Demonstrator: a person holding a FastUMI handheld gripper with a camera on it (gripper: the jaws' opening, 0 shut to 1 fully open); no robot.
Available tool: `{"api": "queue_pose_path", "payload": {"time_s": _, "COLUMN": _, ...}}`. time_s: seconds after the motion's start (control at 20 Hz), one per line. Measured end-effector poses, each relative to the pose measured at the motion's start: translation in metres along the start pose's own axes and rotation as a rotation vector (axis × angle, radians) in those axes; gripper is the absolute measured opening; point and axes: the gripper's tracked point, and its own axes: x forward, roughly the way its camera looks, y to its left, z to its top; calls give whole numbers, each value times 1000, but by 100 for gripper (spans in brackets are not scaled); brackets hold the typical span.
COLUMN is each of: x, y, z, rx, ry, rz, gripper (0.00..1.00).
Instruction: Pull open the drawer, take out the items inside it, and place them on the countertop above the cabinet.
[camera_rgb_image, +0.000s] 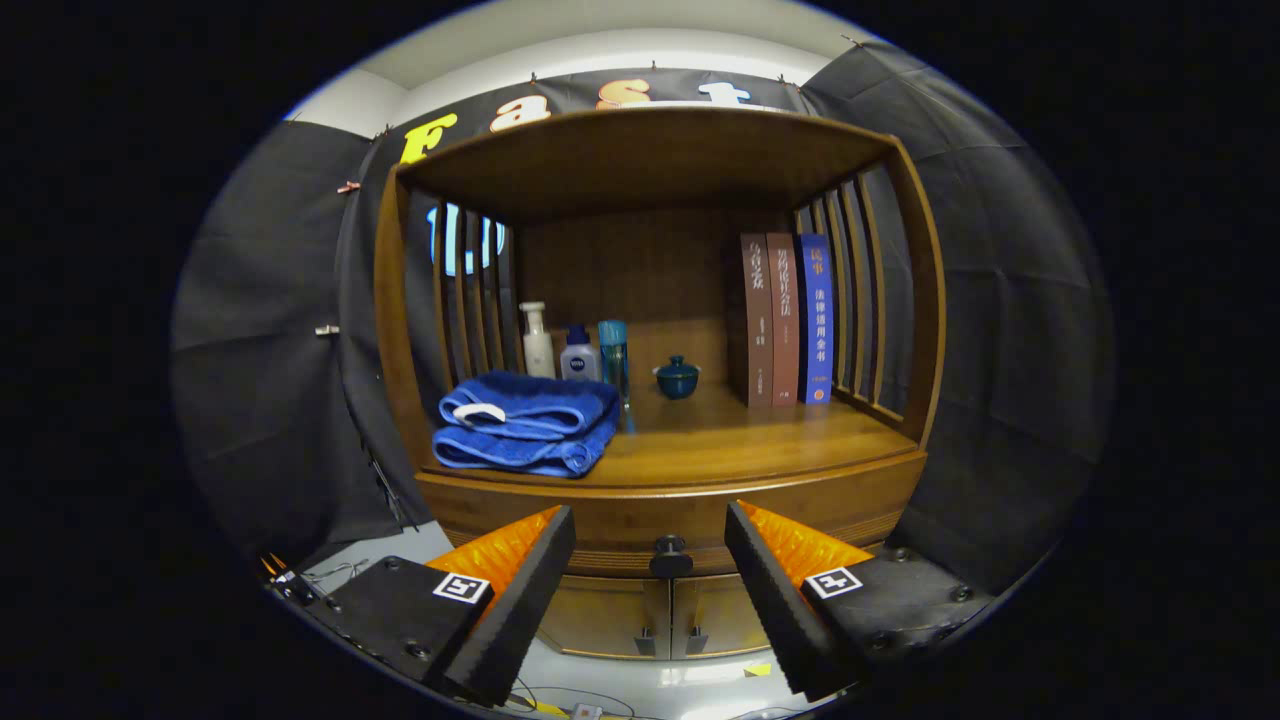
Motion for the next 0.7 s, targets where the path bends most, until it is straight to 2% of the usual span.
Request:
{"api": "queue_pose_path", "payload": {"time_s": 0.45, "x": 65, "y": -13, "z": -69, "rx": -5, "ry": 130, "rz": -34, "gripper": 96}}
{"api": "queue_pose_path", "payload": {"time_s": 0.6, "x": 80, "y": -19, "z": -91, "rx": -4, "ry": 183, "rz": -38, "gripper": 84}}
{"api": "queue_pose_path", "payload": {"time_s": 0.7, "x": 88, "y": -20, "z": -100, "rx": -2, "ry": 200, "rz": -40, "gripper": 83}}
